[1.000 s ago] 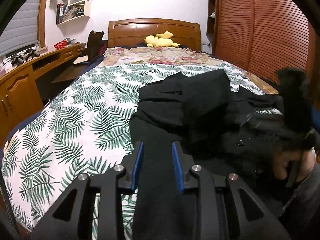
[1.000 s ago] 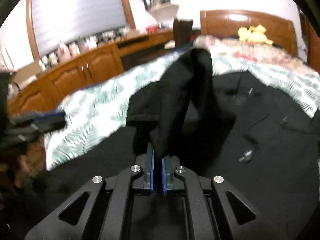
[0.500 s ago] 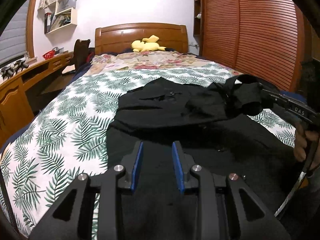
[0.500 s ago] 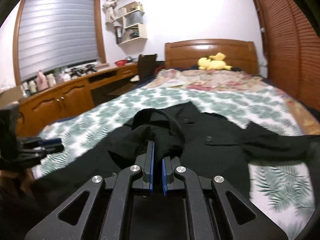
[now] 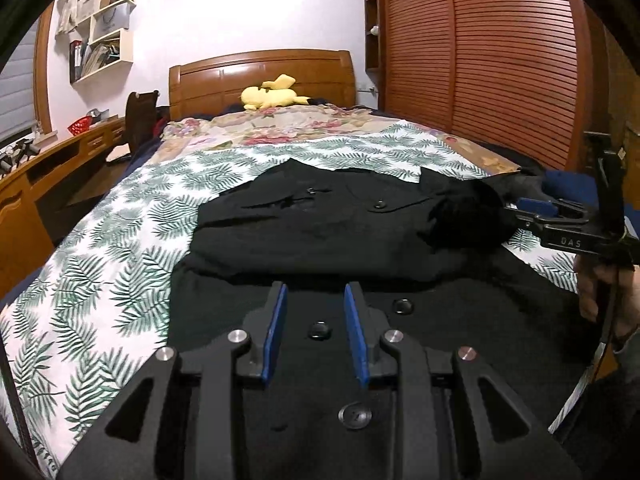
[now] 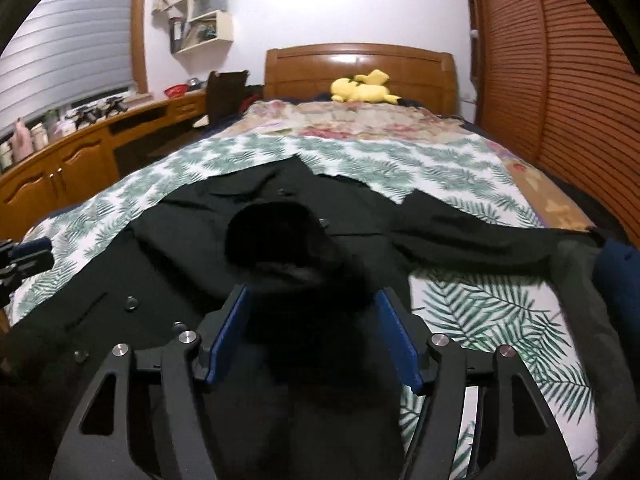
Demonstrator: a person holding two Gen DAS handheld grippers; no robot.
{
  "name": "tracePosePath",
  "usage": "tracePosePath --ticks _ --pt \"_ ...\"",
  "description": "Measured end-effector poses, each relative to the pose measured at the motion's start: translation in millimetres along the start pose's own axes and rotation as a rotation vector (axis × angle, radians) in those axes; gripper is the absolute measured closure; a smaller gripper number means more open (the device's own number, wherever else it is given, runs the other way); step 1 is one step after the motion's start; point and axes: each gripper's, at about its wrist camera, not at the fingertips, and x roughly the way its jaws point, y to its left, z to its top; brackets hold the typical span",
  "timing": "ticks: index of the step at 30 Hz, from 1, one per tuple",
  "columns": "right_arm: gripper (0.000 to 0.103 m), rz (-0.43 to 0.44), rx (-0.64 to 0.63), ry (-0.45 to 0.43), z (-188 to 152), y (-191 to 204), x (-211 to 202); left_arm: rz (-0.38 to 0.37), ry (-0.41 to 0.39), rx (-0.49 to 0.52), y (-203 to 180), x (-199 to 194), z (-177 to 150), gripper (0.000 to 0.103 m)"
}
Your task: Fold large clothes
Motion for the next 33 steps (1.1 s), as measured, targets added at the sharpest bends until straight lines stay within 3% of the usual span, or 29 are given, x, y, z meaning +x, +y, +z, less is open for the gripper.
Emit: tracePosePath --ticks 5,12,22,29,33 --pt "0.036 -0.050 -0.020 -0.017 -4.0 -6.5 -5.3 -0.020 0.011 0.011 -13.1 7.4 1.7 0.076" --pt "0.036 -0.056 -0.025 0.026 -8.4 -16.3 5.0 -0.045 0.030 0.029 -32.8 16.3 0.7 0.076" --pt "0.037 -0.025 0.050 0.171 -31.4 -50.3 27.8 -0.065 0.040 0.058 -51.9 21.3 -0.7 0.076" --pt "0.090 0.057 0.067 0.232 -43.6 -53.4 34.4 -0.057 0.048 0.061 -54.9 24.1 -1.2 0.076" --pt "0.099 0.077 0.040 0.219 -43.4 -49.4 28.7 -0.051 0.049 0.063 -54.9 25.3 -1.1 0.076"
